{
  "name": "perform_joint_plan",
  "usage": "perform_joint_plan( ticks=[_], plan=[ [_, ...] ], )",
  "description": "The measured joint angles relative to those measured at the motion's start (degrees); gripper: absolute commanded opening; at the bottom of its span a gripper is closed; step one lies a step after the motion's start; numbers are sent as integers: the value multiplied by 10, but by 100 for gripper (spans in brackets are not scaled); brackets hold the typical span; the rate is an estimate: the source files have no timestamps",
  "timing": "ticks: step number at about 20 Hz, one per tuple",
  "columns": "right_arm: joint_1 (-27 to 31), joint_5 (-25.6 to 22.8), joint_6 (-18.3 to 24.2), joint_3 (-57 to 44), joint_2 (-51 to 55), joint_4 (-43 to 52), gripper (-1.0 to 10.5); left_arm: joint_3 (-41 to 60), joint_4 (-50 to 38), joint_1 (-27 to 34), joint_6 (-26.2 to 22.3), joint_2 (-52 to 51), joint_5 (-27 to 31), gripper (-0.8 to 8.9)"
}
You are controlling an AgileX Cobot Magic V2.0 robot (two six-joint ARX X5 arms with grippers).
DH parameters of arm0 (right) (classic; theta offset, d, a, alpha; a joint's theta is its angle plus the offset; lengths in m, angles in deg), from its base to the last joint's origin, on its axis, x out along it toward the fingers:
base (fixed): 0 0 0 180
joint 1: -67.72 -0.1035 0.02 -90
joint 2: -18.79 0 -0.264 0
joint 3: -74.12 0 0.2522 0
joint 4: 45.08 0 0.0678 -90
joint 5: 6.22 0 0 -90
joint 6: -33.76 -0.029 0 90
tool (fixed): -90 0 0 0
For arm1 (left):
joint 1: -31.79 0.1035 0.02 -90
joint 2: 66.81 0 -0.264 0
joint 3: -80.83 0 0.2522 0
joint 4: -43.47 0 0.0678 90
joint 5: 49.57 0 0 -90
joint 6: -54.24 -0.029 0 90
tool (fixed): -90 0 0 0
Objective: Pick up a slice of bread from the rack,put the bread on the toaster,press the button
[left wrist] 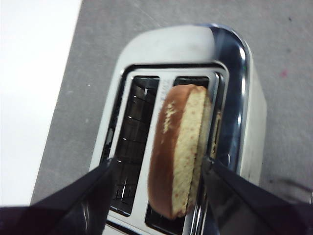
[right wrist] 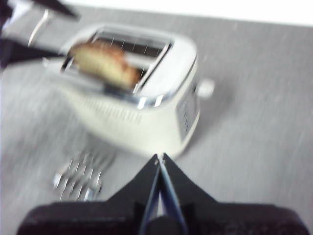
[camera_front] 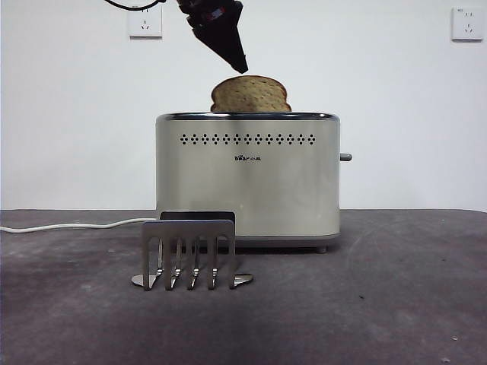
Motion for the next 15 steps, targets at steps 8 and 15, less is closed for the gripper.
perform_joint_plan(
  ticks=[8,15],
  plan=[
    [12,124,-144,0,-205,278,-13,1,33,0,218,-108,-1,297],
    [31,200,-257,14,-355,404,-13,1,79,0,329,-223,-3,296]
  ],
)
